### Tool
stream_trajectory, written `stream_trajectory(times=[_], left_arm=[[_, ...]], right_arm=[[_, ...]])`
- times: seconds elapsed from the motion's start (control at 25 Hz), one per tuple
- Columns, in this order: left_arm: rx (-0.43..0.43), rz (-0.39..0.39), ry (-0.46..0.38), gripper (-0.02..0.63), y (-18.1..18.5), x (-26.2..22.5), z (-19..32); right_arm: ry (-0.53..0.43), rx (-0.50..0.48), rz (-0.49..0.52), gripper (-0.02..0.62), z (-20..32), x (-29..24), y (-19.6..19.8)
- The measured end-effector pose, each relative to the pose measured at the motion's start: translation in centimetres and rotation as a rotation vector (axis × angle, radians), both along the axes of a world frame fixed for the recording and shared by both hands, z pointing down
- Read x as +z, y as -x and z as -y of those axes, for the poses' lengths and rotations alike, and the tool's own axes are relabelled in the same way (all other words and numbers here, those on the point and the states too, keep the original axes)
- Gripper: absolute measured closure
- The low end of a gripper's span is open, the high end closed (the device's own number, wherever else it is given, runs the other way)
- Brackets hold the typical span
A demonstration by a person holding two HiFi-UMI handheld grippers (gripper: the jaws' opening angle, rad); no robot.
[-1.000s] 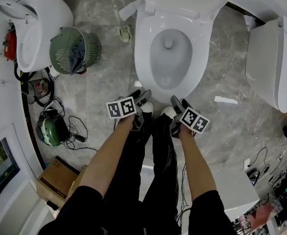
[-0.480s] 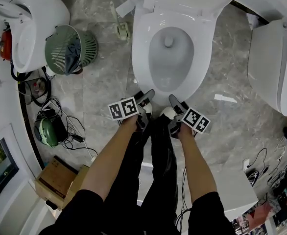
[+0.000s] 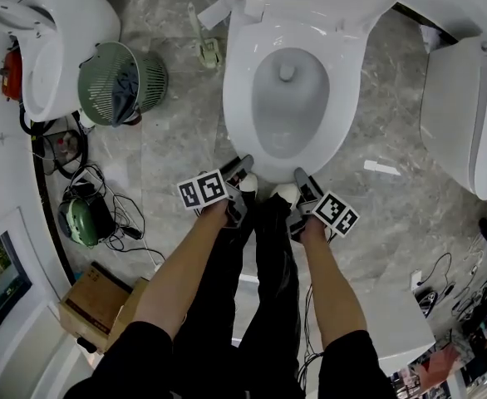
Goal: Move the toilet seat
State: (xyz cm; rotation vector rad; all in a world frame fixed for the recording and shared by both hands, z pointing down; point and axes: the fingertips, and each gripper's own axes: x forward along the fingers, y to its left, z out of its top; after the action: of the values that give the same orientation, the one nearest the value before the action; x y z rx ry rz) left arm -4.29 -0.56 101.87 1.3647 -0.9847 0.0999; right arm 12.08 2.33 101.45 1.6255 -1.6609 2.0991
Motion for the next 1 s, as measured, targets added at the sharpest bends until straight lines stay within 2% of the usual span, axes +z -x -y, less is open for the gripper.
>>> stream_trajectory(times=[0.24,0.44,0.8,1.0], left_arm=[[-0.067,-0.05,-0.014,0.458,0.0,-5.0,0.4],[-0.043,-0.068,-0.043,0.453,-0.3,-10.3,1.6],[-0.111,-0.107,-0.056,0.442,-0.5,-19.5,5.5],[-0.113,-0.1,-0.114,0.422,-0.9,-23.8,9.1]], right_arm=[[-0.028,0.04,0.046,0.419,0.3,-5.0,-0.2],[-0.058,0.046,0.066,0.42,1.7,-10.6,-0.6],[-0.063,0.099,0.12,0.426,5.3,-19.9,-1.1],[-0.068,0.122,0.15,0.426,8.8,-24.3,-1.7]])
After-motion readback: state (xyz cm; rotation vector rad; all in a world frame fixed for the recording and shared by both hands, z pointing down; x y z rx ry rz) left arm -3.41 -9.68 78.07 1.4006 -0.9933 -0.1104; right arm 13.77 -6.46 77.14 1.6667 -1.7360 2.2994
